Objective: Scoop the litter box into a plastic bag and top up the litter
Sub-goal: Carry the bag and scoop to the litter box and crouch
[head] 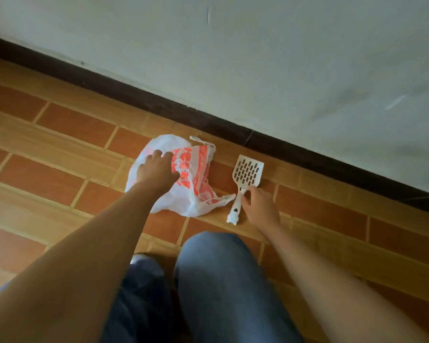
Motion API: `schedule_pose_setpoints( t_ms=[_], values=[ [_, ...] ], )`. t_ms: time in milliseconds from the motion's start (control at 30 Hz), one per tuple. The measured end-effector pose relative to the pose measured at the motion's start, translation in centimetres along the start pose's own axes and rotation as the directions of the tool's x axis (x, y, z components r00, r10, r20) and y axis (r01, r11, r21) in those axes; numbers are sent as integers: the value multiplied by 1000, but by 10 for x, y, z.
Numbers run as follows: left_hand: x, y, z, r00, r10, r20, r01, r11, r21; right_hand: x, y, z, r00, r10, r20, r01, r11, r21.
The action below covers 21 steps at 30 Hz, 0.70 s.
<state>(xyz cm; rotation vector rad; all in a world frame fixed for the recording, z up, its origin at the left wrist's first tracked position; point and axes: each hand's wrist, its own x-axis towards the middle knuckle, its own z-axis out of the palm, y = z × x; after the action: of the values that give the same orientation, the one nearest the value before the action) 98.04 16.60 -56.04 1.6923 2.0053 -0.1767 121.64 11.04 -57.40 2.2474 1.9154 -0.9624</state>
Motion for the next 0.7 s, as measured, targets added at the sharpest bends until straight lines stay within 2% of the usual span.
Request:
schedule_pose_setpoints(
  t_ms=[467, 700],
  values=[
    [27, 17, 69, 972, -234, -28, 223, 951, -216, 54, 48, 55, 989, 106, 100, -109, 994, 21],
    [31, 23, 92, 963, -265, -56, 247, 943, -222, 75, 53, 92, 955, 246, 168, -255, 966, 34]
  ],
)
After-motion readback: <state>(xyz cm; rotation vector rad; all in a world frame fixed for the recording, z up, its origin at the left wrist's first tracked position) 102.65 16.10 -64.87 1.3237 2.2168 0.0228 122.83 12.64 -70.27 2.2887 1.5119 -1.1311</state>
